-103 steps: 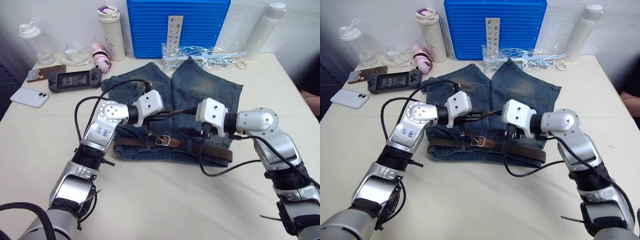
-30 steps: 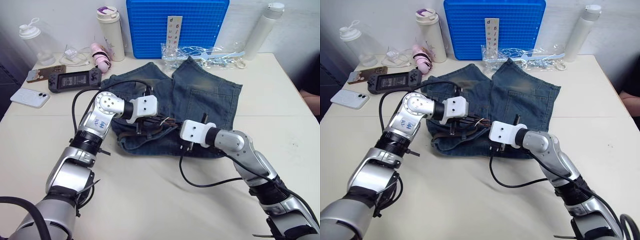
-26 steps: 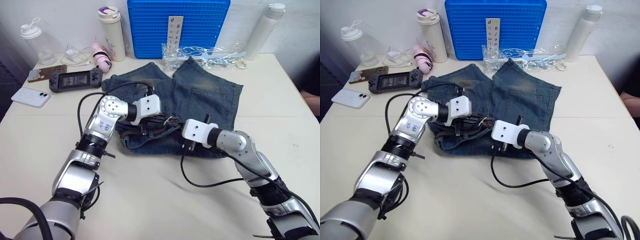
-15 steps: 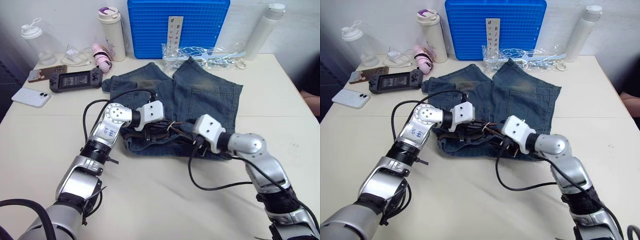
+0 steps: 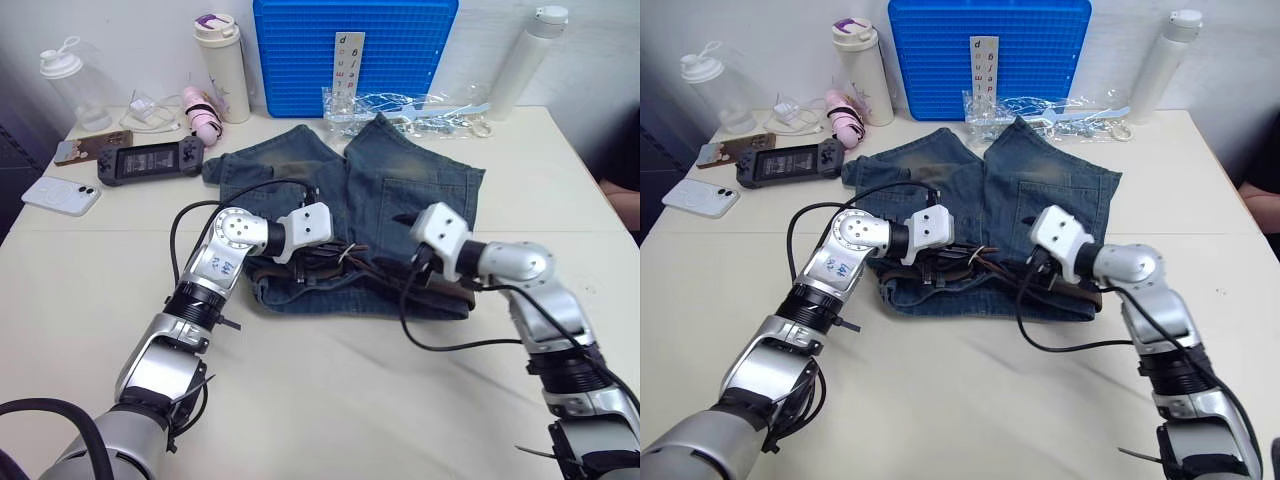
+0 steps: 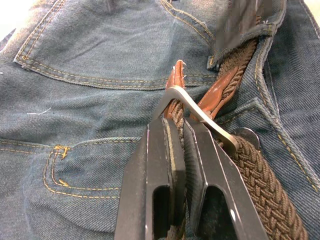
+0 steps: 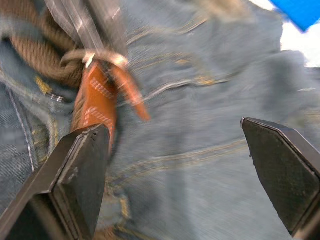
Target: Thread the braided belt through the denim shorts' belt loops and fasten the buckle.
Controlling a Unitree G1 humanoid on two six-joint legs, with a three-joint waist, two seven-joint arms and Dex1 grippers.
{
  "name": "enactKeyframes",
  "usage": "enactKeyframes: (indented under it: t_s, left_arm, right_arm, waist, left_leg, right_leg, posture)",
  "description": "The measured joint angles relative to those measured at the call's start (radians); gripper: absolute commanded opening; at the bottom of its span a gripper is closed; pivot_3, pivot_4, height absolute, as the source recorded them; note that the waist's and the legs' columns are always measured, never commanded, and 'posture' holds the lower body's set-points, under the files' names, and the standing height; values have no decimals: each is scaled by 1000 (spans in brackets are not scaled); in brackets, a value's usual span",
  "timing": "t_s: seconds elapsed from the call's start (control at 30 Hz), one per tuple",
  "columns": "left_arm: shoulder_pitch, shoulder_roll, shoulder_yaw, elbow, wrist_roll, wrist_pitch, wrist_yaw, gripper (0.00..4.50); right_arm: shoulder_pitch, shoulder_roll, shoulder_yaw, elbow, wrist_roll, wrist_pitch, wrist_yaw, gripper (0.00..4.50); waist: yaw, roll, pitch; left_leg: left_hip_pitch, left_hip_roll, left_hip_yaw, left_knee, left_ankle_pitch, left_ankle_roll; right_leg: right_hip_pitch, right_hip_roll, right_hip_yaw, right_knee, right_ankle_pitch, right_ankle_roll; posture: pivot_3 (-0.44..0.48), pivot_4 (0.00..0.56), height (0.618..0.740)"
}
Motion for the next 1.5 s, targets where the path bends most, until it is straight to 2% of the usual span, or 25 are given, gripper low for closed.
enactKeyframes:
  t_s: [0.03, 0.13, 0.17, 0.33, 0.37, 0.4, 0.47, 0.53, 0.57, 0.6, 0.67, 0.9, 0.93, 1.1, 1.23, 1.5]
  left_arm:
    - [0, 0, 0, 0, 0, 1, 0, 0]
    - [0, -5, 0, -4, 0, 3, 0, 0]
    - [0, -7, 0, -4, 0, 3, 0, 0]
    - [0, -10, 1, -5, 0, 4, 3, 0]
    - [0, -10, 1, -6, 0, 4, 5, 0]
    - [0, -10, 1, -6, 0, 4, 8, 0]
    - [0, -9, 1, -5, 1, 4, 12, 0]
    - [0, -13, 5, -5, -1, 16, 17, 835]
    - [0, -18, 13, -5, -9, 33, 23, 1016]
    - [0, -18, 26, -7, -27, 60, 23, 1591]
    - [0, -11, 47, -19, -47, 89, 21, 2309]
    - [12, 145, 112, -174, -140, 246, -57, 2309]
    - [18, 171, 129, -194, -156, 268, -70, 1787]
    - [106, 291, 154, -290, -192, 328, -145, 36]
    - [203, 309, 126, -354, -193, 370, -168, 36]
    - [293, 361, 42, -424, -159, 334, -206, 36]
  right_arm:
    - [-9, 9, 5, 18, -15, -23, -9, 4450]
    - [-34, 22, 18, 41, -31, -61, -18, 3766]
    - [-37, 25, 24, 44, -34, -70, -18, 3416]
    - [-36, 36, 38, 51, -34, -96, 0, 1134]
    - [-35, 37, 41, 51, -34, -100, 6, 470]
    - [-32, 37, 43, 51, -34, -102, 11, 151]
    - [-29, 37, 43, 51, -34, -104, 16, 66]
    - [-29, 37, 42, 51, -34, -104, 16, 0]
    - [-29, 37, 42, 51, -34, -104, 17, 0]
    - [-29, 37, 42, 51, -34, -106, 18, 0]
    - [-29, 37, 42, 51, -34, -106, 19, 0]
    - [-18, 23, 40, 50, -34, -107, 22, 0]
    - [-13, 21, 38, 48, -34, -108, 22, 0]
    - [4, 19, 38, 41, -34, -109, 20, 0]
    - [9, 19, 38, 36, -34, -108, 18, 0]
    - [13, 10, 38, 4, -40, -108, 29, 0]
  waist:
    - [0, 0, 0]
    - [-1, 0, 0]
    - [0, 0, 0]
    - [0, 0, 0]
    - [0, 0, 0]
    - [-1, 0, 0]
    - [-1, 0, 0]
    - [-1, 0, 0]
    - [-1, 0, 0]
    - [-1, 0, 0]
    - [-2, 0, 0]
    - [-5, 0, 0]
    - [-7, 0, 0]
    - [-15, 0, 0]
    - [-8, 0, 0]
    - [-12, 0, 0]
  left_leg:
    - [0, 0, 0, 1, 0, 0]
    - [0, 0, 0, 1, 0, 0]
    - [0, 0, -1, 1, 0, 0]
    - [0, 0, -1, 1, 0, 0]
    - [0, 0, -1, 1, 0, 0]
    - [0, 0, -1, 1, 0, 0]
    - [0, 0, -1, 1, 0, 0]
    - [0, 0, -1, 1, 0, 0]
    - [0, 0, -1, 1, 0, 0]
    - [0, 0, -1, 1, 0, 0]
    - [0, 0, -1, 1, 0, 0]
    - [0, 0, -1, 1, 0, 0]
    - [0, 0, -1, 1, 0, 0]
    - [0, 1, -2, 1, 0, 0]
    - [0, 0, -2, 2, 0, 0]
    - [0, 1, -2, 1, 0, 0]
  right_leg:
    - [0, 0, 0, 0, 0, 0]
    - [0, 0, 0, 0, 0, 0]
    - [0, 0, 0, 0, 0, 0]
    - [0, 0, 0, 0, 0, 0]
    - [0, 0, 0, 0, 0, 0]
    - [0, 0, 0, 0, 0, 0]
    - [0, 0, 0, 0, 0, 0]
    - [0, 0, 0, 0, 0, 0]
    - [0, 0, 0, 0, 0, 0]
    - [0, 0, 0, 0, 0, 0]
    - [0, 0, 0, 0, 0, 0]
    - [0, 0, 0, 1, 0, 0]
    - [0, 0, 0, 1, 0, 0]
    - [0, 0, 0, 2, 0, 0]
    - [0, 0, 1, 2, 0, 0]
    - [0, 1, 1, 2, 0, 0]
  posture:
    - [0, 150, 689]
    - [0, 150, 689]
    - [0, 150, 689]
    - [0, 150, 689]
    - [0, 150, 689]
    - [0, 150, 689]
    - [0, 150, 689]
    - [0, 150, 689]
    - [0, 150, 689]
    - [0, 150, 689]
    - [0, 150, 689]
    - [0, 150, 689]
    - [0, 150, 689]
    - [0, 150, 689]
    - [0, 150, 689]
    - [0, 150, 689]
